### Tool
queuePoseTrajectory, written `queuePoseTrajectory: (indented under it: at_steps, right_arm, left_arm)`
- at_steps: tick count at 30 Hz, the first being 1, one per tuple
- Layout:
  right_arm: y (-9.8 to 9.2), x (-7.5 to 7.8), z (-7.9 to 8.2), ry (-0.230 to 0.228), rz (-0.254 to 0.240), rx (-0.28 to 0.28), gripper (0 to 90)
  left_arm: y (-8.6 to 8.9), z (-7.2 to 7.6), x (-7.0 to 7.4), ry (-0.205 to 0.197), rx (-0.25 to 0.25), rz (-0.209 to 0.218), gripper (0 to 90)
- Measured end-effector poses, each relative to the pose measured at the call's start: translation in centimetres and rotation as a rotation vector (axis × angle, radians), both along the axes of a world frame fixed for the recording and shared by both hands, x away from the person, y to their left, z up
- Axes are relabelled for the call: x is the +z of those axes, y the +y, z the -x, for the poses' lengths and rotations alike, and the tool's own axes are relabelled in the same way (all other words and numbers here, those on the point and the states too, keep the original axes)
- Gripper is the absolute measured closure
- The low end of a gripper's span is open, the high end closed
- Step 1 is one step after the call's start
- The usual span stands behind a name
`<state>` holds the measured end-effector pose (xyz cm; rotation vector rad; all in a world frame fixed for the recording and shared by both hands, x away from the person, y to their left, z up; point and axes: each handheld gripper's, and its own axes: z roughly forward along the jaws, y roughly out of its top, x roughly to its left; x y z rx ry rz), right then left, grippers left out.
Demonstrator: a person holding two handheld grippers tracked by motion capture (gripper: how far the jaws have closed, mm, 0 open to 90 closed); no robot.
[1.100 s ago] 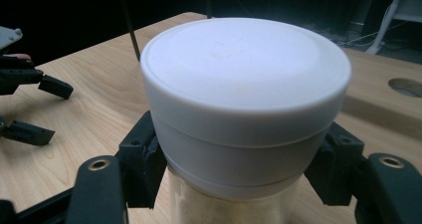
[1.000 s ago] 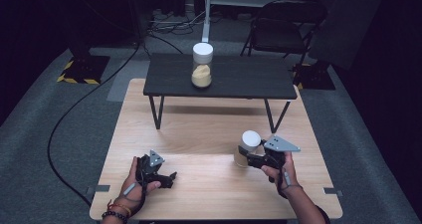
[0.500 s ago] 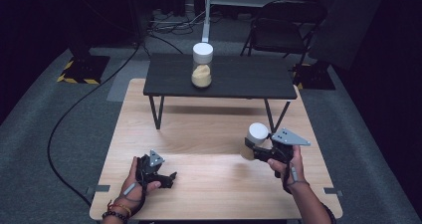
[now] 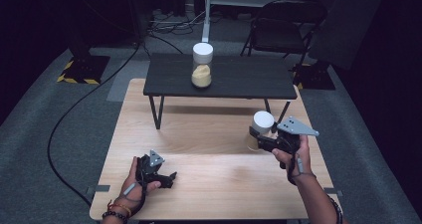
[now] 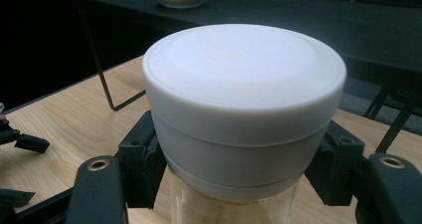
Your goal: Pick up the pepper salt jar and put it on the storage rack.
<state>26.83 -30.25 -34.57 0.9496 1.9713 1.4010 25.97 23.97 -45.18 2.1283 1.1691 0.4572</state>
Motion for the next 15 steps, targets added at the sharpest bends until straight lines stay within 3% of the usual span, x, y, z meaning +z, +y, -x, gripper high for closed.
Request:
queuePoseTrajectory:
  at_steps: [5, 15]
  right_arm:
    - [0.3, 1.4, -0.1, -0.007, -0.004, -0.010, 34.1]
    - [0.7, 4.1, -0.2, -0.065, 0.002, -0.027, 34.1]
  left_arm:
    - [0.0, 0.0, 0.0, 0.000, 0.000, 0.000, 0.4]
    - [0.0, 0.0, 0.0, 0.001, 0.001, 0.001, 0.4]
